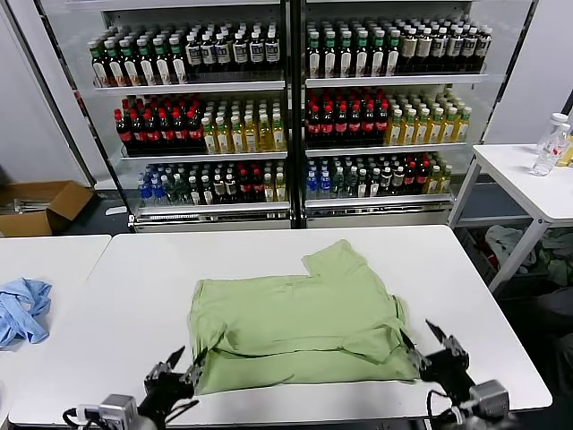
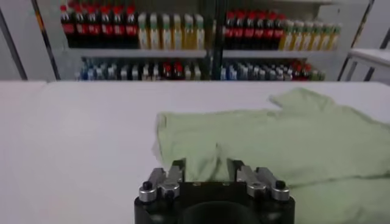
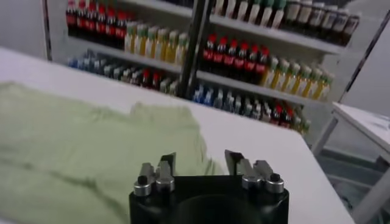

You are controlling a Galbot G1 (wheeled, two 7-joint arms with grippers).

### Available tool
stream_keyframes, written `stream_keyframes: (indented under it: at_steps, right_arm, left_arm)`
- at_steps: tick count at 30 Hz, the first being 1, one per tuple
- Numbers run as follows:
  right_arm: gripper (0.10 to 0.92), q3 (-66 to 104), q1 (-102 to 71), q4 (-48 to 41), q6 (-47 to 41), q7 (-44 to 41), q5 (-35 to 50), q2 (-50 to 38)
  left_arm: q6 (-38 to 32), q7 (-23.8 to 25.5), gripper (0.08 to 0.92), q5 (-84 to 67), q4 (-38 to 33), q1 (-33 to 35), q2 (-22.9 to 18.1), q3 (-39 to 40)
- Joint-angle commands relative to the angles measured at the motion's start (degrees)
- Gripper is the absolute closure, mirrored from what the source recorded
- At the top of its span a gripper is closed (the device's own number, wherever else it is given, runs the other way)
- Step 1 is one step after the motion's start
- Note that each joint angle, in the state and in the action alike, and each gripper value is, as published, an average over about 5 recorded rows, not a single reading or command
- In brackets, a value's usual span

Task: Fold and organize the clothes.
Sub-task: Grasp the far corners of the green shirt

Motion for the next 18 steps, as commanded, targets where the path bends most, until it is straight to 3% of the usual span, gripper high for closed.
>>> stream_keyframes:
  at_steps: [1, 4, 9, 18]
  right_arm:
    - [0.261, -16.72, 34.41, -21.05, -5.92, 3.54, 10.26, 0.92]
    - [0.213, -21.79, 43.02, -29.73, -6.69, 3.35, 11.33, 3.07]
    - [0.203, -28.25, 52.80, -41.66, -6.79, 2.47, 12.50, 7.32]
    - [0.203, -34.49, 61.87, -56.11, -6.92, 1.39, 13.06, 14.40]
  left_arm:
    - [0.78, -0.68, 0.427, -4.86, 22.01, -26.87, 3.98, 3.91]
    - [1.17, -2.09, 0.341, -4.38, 29.25, -33.51, 3.59, 7.54]
    - [1.24, -3.53, 0.209, -1.74, 40.04, -41.24, 2.73, 11.94]
    - [1.23, -3.81, 0.177, -1.76, 50.31, -47.61, 1.85, 14.99]
